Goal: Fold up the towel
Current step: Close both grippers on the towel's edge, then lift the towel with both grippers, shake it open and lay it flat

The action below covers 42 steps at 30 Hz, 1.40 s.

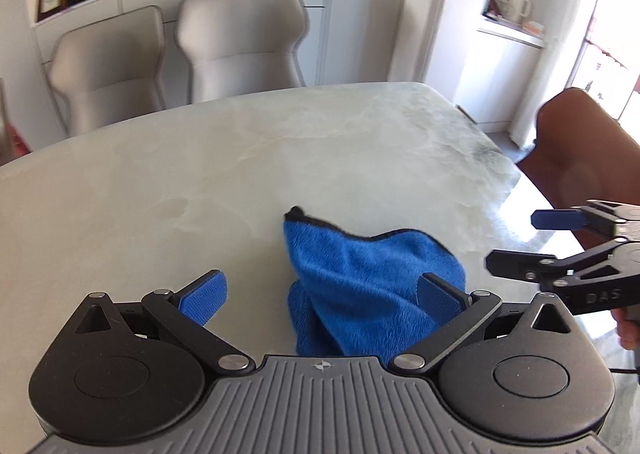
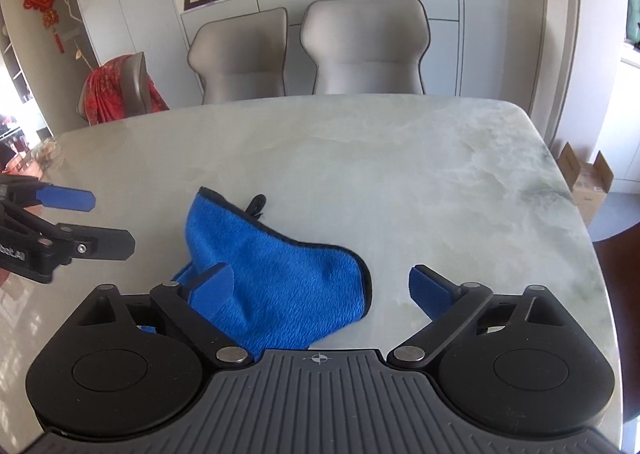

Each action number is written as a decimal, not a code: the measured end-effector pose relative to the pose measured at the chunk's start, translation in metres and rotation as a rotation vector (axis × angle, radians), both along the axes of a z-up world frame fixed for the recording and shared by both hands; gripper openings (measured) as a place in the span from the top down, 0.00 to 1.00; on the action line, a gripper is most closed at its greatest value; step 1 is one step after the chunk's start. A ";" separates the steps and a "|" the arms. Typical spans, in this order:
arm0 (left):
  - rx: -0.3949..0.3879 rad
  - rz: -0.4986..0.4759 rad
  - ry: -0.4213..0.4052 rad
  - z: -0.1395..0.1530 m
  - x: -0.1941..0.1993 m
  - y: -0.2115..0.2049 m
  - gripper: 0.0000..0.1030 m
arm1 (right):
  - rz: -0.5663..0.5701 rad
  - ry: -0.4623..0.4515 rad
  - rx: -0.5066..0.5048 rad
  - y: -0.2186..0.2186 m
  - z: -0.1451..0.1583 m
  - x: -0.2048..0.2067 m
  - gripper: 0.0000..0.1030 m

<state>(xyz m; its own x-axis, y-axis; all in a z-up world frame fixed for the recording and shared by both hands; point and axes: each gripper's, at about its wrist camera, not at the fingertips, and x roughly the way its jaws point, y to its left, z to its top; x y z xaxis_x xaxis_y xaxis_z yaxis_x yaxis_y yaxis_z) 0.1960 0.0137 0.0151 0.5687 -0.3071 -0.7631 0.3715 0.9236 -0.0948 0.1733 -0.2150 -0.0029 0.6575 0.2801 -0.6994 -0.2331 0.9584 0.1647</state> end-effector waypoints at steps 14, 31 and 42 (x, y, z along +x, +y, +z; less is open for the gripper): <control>-0.065 -0.166 0.153 -0.041 0.087 -0.002 0.04 | 0.039 0.096 0.031 0.001 -0.059 0.058 0.31; -0.111 -0.217 0.203 -0.081 0.115 -0.001 0.14 | 0.032 0.116 0.031 0.004 -0.086 0.073 0.38; -0.079 -0.242 0.160 -0.091 0.099 0.000 0.86 | 0.166 0.043 0.049 0.010 -0.077 0.054 0.92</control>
